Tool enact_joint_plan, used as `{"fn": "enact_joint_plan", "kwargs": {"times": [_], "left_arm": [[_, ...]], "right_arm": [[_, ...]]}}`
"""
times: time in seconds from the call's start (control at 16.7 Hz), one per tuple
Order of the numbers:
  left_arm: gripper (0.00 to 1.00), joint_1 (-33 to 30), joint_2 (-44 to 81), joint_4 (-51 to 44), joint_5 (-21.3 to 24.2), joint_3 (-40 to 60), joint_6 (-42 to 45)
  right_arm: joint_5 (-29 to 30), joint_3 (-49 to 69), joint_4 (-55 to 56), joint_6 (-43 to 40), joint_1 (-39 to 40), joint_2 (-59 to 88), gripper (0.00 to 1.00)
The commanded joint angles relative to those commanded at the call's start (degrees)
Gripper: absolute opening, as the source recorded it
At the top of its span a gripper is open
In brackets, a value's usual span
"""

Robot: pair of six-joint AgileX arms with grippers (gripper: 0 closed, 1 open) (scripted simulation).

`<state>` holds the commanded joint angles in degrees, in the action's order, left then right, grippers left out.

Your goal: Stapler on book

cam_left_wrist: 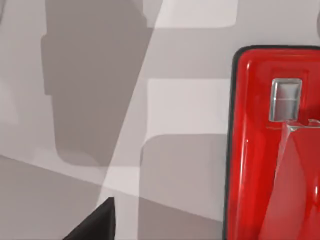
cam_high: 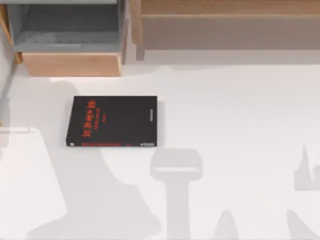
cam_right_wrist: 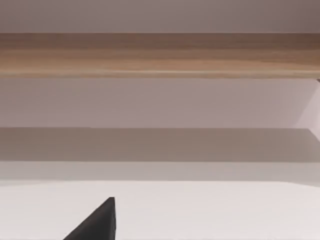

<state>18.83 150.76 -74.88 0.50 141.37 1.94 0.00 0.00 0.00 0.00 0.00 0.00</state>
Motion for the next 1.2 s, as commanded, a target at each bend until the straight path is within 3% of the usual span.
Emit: {"fn": "enact_joint_plan", "kwargs": {"times": [0.36, 1.14, 1.2], "left_arm": [[1.0, -0.64, 0.79, 2.52, -0.05, -1.75, -0.55], [0.02, -0.64, 0.79, 2.52, -0.05, -1.75, -0.55], [0.0, -0.64, 0.79, 2.52, -0.05, -1.75, -0.55]], "right_arm": [[0.0, 0.0, 0.0, 0.0, 0.0, 0.0, 1.0], [0.0, 0.0, 0.0, 0.0, 0.0, 0.0, 1.0], [0.0, 0.0, 0.0, 0.0, 0.0, 0.0, 1.0]]}}
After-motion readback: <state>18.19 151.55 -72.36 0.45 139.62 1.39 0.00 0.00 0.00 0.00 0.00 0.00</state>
